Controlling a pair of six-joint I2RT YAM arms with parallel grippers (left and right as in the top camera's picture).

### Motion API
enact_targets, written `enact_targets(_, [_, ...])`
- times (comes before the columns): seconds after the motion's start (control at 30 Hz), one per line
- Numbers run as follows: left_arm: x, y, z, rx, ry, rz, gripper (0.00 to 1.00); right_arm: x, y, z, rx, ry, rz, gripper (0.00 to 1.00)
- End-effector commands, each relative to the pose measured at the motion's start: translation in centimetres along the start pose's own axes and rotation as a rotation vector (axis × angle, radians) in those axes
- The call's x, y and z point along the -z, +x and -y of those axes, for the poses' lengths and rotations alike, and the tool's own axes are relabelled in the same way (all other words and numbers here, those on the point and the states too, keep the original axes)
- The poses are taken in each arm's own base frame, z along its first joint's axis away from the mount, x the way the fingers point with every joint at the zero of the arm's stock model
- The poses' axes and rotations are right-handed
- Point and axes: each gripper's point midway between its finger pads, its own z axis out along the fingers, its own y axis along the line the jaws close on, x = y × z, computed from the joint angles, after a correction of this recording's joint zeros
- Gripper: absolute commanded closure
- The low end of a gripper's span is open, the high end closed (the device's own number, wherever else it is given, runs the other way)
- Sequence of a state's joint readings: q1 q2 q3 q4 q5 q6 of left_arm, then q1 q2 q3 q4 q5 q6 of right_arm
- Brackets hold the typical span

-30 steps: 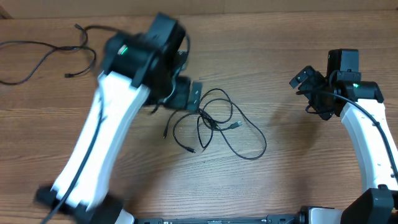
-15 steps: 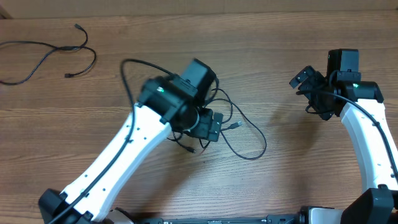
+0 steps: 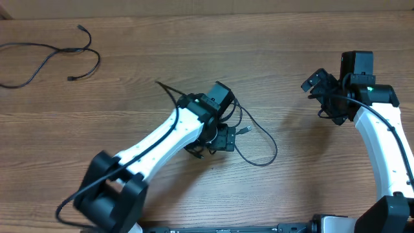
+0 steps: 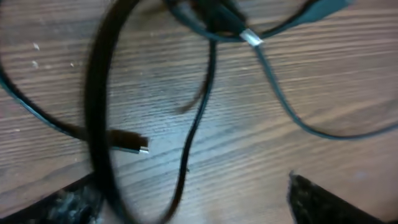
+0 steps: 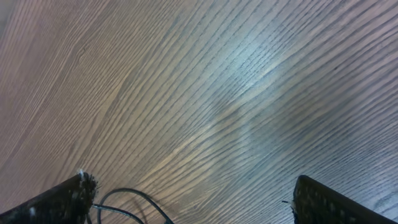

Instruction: Untangle cables

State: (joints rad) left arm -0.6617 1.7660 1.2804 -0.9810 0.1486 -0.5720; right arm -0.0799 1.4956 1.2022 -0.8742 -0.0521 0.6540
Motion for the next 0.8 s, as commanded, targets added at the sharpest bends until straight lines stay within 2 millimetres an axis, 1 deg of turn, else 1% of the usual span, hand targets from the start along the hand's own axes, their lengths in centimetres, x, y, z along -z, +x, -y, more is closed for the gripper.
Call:
enact_targets(0.0, [-2.3, 0.8, -0.5, 0.017, -0.035, -0.07, 0.19, 0.5, -0.5, 0.0, -0.003, -0.004, 0.023, 0.0])
enact_targets(0.03, [-2.4, 0.8, -0.6, 0.017, -0.041, -0.071, 0.32, 0.5, -0.5, 0.0, -0.003, -0.004, 0.023, 0.0])
enact_targets(0.07, [-2.4, 0.7, -0.7, 0.019, -0.044, -0.068, 0.49, 0.5, -0.5, 0.0, -0.003, -0.004, 0.023, 0.0])
enact_targets(0.1, [-2.4, 0.6, -0.7, 0.019, -0.043, -0.063, 0.55, 0.5, -0.5, 0.0, -0.004, -0.004, 0.023, 0.0])
enact_targets(0.13, [-2.3, 0.5, -0.6, 0.018, -0.04, -0.058, 0.57, 0.5, -0.5, 0.0, -0.003, -0.004, 0.023, 0.0])
enact_targets(0.17, [-2.2, 0.3, -0.6, 0.019, -0.037, -0.054, 0.64, 0.5, -0.5, 0.0, -0.003, -0.004, 0.023, 0.0])
enact_targets(0.23, [-2.0, 0.0, -0.5, 0.022, -0.031, -0.049, 0.96, 0.5, -0.5, 0.0, -0.003, -0.004, 0.023, 0.0])
enact_targets(0.3, [-1.4, -0.1, -0.4, 0.027, -0.032, -0.052, 0.96, 0.5, -0.5, 0.0, -0.003, -0.004, 0.023, 0.0])
enact_targets(0.33, [-0.5, -0.3, -0.3, 0.03, -0.036, -0.057, 0.96, 0.5, -0.5, 0.0, -0.003, -0.004, 0.023, 0.0])
enact_targets(0.4, [0.8, -0.6, 0.2, 0.02, -0.034, -0.054, 0.96, 0.5, -0.5, 0.0, -0.003, -0.004, 0.023, 0.0])
enact_targets(0.5, [4.1, -1.5, 1.3, -0.006, -0.016, -0.026, 0.96, 0.5, -0.5, 0.0, -0.003, -0.004, 0.023, 0.0])
enact_targets(0.67, [11.7, -3.8, 4.2, -0.05, 0.069, 0.11, 0.96, 0.5, -0.5, 0.0, -0.003, -0.004, 0.023, 0.0])
enact_targets(0.7, [14.4, -4.3, 5.1, -0.076, 0.11, 0.166, 0.96, 0.5, -0.5, 0.0, -0.003, -0.004, 0.023, 0.0])
enact_targets(0.73, [16.0, -4.6, 5.6, -0.087, 0.133, 0.205, 0.96, 0.5, -0.5, 0.0, -0.003, -0.004, 0.023, 0.0])
enact_targets(0.77, [19.0, -5.1, 6.4, -0.107, 0.175, 0.279, 0.96, 0.5, -0.5, 0.0, -0.003, -0.004, 0.023, 0.0])
